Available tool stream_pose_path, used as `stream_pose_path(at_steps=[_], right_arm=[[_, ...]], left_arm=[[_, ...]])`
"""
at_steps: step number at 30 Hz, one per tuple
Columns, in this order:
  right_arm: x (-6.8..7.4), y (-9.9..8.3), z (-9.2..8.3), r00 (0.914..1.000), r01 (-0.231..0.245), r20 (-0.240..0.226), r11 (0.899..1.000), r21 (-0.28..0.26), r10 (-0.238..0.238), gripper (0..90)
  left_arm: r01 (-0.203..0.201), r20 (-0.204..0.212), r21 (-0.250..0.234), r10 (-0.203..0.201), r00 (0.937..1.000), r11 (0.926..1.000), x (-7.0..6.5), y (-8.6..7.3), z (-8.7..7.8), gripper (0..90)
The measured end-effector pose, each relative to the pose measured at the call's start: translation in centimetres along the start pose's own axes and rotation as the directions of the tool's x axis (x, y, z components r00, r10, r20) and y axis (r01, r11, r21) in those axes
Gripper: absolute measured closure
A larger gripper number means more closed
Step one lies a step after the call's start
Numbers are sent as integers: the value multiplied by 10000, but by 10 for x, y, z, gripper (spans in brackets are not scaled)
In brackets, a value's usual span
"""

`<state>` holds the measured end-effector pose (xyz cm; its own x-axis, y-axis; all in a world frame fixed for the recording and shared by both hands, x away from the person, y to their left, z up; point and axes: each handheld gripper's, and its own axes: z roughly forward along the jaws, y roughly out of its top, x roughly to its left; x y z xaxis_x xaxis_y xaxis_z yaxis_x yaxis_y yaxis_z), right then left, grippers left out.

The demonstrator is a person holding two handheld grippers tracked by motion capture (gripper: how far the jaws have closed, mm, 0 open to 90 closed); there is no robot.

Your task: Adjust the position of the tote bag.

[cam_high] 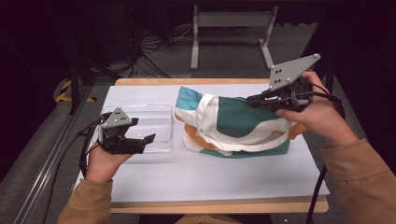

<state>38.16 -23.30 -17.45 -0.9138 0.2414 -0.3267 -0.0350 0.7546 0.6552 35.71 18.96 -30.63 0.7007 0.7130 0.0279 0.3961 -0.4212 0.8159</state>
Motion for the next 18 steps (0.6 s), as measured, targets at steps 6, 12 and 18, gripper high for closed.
stream_pose_path(at_steps=[6, 12, 18], right_arm=[[10, -6, 6, 9995, 166, -281, 9998, 121, -162, 876], [19, -13, 15, 9949, 373, -956, 9973, 636, -311, 873], [24, -16, 21, 9918, 524, -1206, 9948, 871, -416, 875]], left_arm=[[-6, 9, 0, 6, 10000, 10000, 0, 0, 0, 207], [-6, 23, 88, 6, 10000, 10000, -1, 0, 2, 207], [-3, 15, 95, 3, 10000, 10000, -1, 0, 3, 208]])
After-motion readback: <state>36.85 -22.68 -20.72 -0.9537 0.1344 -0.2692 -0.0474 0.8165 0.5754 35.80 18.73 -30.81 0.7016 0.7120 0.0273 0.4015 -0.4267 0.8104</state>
